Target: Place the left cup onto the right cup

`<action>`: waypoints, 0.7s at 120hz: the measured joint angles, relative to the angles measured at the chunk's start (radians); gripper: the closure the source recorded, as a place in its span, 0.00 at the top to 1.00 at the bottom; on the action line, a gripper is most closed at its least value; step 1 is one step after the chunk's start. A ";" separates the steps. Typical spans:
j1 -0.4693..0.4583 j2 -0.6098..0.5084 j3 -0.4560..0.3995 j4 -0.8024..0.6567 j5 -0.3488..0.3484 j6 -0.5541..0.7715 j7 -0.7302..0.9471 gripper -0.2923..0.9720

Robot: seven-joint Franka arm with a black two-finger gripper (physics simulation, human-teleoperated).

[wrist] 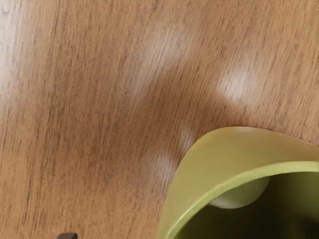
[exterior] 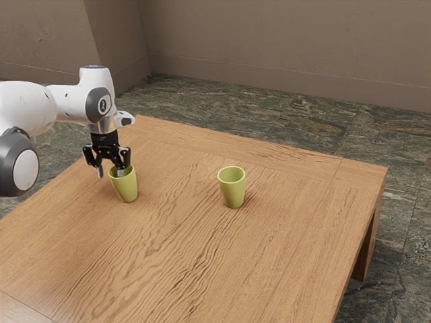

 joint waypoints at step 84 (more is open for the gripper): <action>-0.002 0.008 -0.004 0.006 0.000 0.001 -0.001 0.39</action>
